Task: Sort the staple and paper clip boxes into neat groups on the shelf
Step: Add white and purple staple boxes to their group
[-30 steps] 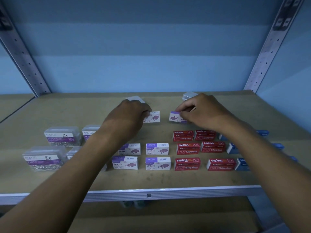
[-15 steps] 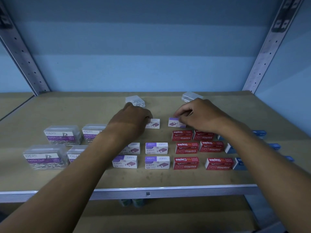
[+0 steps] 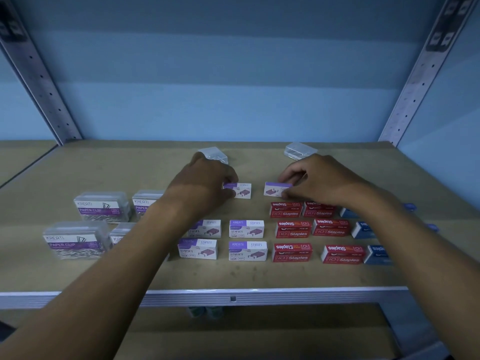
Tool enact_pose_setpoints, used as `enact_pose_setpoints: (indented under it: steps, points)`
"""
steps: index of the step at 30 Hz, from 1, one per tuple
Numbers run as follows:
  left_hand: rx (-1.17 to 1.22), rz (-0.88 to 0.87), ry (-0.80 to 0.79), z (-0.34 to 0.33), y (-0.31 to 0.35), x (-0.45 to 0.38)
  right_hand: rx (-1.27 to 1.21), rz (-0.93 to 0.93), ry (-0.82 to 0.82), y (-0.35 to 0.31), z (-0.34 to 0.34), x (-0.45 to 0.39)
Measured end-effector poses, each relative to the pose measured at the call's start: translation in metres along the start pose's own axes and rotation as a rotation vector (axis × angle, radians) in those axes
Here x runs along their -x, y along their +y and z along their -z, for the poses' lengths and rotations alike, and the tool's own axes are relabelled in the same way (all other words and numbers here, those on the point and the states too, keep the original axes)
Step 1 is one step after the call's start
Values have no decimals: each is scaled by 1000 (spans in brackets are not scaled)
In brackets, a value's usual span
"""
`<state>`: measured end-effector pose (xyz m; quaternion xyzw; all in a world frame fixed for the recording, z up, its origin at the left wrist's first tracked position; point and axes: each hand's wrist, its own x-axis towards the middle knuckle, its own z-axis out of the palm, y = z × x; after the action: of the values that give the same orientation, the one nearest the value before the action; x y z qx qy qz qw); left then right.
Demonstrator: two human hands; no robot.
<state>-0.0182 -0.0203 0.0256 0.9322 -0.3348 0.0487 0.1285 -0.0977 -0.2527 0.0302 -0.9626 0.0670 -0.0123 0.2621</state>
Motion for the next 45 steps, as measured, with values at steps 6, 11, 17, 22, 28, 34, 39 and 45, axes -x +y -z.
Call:
enact_pose_setpoints:
  steps: [6,11,17,22,28,34,39,45]
  points:
    - [-9,0,13,-1,2,-3,-2,60,111,-6,-3,-3]
    - [-6,11,8,-2,2,-3,-36,87,182,-7,-1,-6]
    - [-1,18,10,-2,3,-3,-91,46,85,-12,-3,-6]
    - [2,2,19,1,3,0,-51,28,14,-11,-2,-4]
    - [0,-3,23,1,2,1,-104,62,41,-9,-3,-7]
    - [14,12,27,0,3,2,-137,30,-4,-9,-3,-5]
    - [0,6,24,1,4,2,-130,40,-10,-11,-3,-4]
    - [0,17,22,1,3,2,-67,42,-4,-10,4,-2]
